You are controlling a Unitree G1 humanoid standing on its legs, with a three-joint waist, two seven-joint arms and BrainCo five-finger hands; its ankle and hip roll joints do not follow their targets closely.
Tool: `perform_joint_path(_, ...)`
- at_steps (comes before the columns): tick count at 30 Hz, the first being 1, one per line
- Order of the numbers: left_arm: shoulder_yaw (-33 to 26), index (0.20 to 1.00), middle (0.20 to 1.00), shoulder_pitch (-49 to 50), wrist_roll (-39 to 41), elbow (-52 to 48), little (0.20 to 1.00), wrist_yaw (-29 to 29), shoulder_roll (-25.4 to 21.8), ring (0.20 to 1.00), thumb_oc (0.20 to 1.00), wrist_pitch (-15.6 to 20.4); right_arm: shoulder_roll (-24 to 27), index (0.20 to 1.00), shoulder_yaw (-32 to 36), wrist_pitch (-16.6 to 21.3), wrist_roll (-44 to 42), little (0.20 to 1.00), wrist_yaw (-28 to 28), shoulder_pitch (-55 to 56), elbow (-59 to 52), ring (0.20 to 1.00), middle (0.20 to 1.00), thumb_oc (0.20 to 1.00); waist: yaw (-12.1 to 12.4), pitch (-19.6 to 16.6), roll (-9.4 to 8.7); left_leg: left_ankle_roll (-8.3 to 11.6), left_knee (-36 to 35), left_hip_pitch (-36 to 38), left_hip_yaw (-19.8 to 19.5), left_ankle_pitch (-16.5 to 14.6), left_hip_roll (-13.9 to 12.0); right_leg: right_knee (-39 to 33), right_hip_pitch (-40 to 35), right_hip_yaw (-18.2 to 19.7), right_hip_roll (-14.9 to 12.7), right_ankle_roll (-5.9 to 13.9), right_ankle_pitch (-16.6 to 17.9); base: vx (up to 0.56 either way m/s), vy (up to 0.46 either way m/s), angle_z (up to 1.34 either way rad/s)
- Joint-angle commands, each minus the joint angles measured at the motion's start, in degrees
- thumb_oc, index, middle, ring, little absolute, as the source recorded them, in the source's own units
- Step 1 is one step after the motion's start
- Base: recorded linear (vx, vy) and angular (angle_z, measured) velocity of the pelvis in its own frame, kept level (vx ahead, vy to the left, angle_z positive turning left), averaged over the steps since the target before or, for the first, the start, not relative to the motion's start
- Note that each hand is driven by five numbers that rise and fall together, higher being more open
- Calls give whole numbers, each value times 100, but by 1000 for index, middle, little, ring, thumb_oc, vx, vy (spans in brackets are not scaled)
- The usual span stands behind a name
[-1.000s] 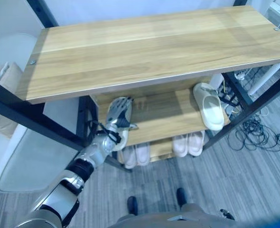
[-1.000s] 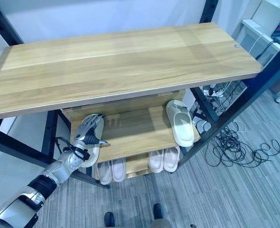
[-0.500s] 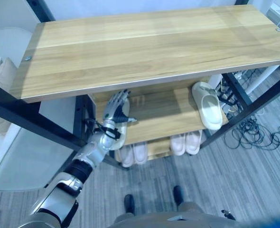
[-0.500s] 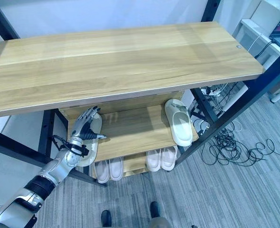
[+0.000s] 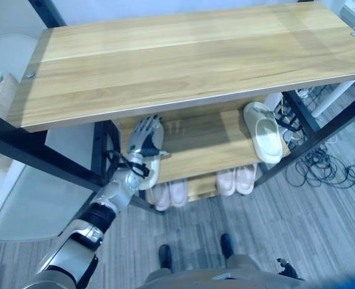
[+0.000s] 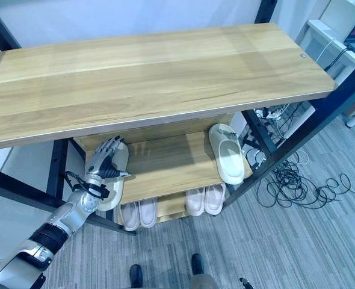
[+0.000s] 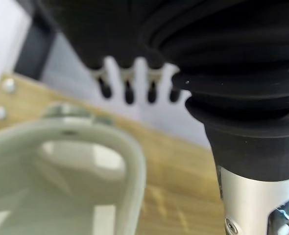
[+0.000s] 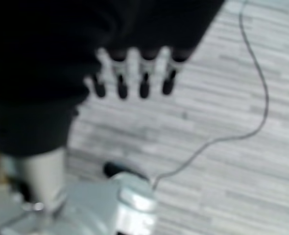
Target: Arrange the slippers neatly on the shoe rack.
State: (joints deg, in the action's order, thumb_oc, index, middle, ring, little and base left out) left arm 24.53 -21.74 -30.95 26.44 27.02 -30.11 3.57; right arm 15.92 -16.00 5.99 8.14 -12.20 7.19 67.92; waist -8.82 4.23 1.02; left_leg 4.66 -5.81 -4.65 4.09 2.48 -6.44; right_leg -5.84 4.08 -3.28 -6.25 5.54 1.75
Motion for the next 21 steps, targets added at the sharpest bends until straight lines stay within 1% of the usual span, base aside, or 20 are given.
perform_joint_path(1,-878,1000,1000,-817,-5,622,1000,332,-978,1000,1000,60,97,1000,1,14,-74,1000,-74,-68,354,1000,1000,1000,145,-274,125,-2,81,229,-6,-348,157,84,-114,-91,-152,368,-139,0,0,0)
perform_joint_path(10,-1127,1000,1000,-650,92,482,1000,414,-1088,1000,1000,50,39,1000,-39,-1,-73,1000,-48,-88,326,1000,1000,1000,185,-306,97,-8,81,343,-12,-389,152,84,-239,-126,-145,369,-183,0,0,0)
perform_joint_path(16,-1006,1000,1000,-669,-55,645,1000,361,-1175,1000,1000,-10,27,1000,-121,-22,-8,1000,-30,-121,324,1000,1000,1000,203,-302,95,-11,81,346,-20,-402,166,84,-243,-145,-155,385,-186,0,0,0)
perform_joint_path(21,-869,1000,1000,-850,-301,835,1000,410,-1257,1000,1000,-168,43,1000,-144,-21,6,1000,-40,-109,326,1000,1000,1000,203,-309,87,-14,81,311,-27,-406,171,84,-221,-160,-158,390,-185,0,0,0)
